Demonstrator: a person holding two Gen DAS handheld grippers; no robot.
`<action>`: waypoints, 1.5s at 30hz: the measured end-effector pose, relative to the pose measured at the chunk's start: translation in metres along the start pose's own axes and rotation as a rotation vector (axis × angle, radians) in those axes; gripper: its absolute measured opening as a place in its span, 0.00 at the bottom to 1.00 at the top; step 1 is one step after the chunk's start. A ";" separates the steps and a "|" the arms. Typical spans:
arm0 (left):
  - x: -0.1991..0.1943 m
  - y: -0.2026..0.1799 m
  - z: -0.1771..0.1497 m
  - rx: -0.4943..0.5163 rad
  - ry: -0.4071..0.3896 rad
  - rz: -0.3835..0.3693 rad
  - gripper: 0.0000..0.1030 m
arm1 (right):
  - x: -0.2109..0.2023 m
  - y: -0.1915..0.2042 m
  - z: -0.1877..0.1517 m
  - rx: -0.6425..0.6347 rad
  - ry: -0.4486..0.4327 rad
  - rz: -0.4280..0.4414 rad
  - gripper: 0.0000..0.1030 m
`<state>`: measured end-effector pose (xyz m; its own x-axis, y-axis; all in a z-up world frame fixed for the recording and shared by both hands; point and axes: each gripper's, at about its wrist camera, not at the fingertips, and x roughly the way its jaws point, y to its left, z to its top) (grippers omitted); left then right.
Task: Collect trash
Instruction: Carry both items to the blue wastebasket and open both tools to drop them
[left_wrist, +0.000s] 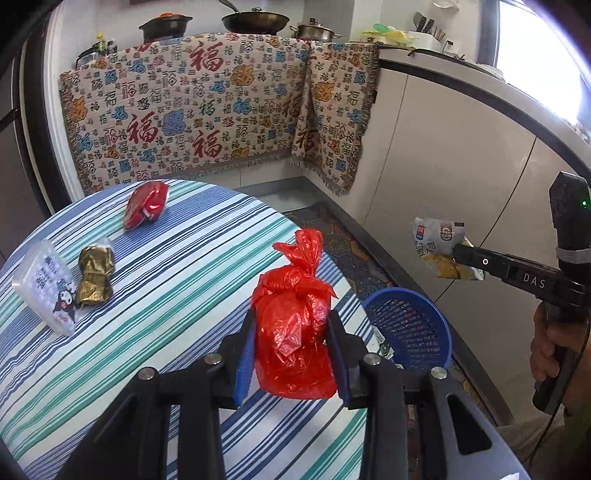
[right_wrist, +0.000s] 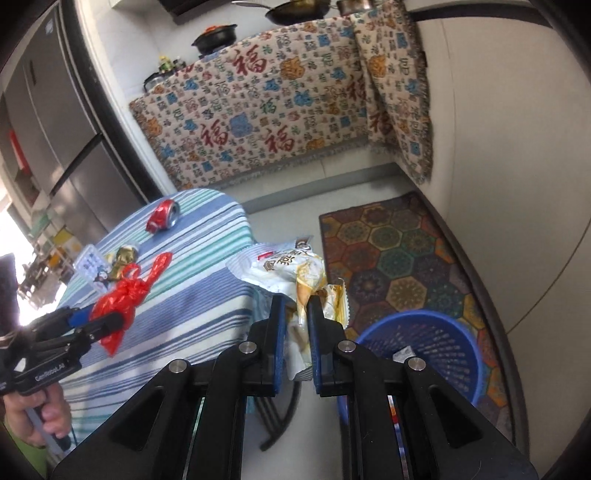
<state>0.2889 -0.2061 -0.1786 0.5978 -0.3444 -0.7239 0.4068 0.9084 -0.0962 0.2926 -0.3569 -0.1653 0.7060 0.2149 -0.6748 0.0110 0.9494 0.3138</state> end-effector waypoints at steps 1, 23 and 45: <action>0.003 -0.006 0.002 0.010 0.001 -0.003 0.35 | -0.003 -0.006 -0.001 0.009 -0.002 -0.006 0.11; 0.077 -0.138 0.023 0.114 0.098 -0.193 0.35 | -0.015 -0.115 -0.022 0.262 0.076 -0.162 0.11; 0.182 -0.202 0.013 0.159 0.246 -0.263 0.35 | 0.006 -0.171 -0.028 0.391 0.146 -0.196 0.13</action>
<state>0.3250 -0.4553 -0.2823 0.2829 -0.4761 -0.8327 0.6373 0.7420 -0.2078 0.2753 -0.5113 -0.2412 0.5569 0.0969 -0.8249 0.4206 0.8235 0.3807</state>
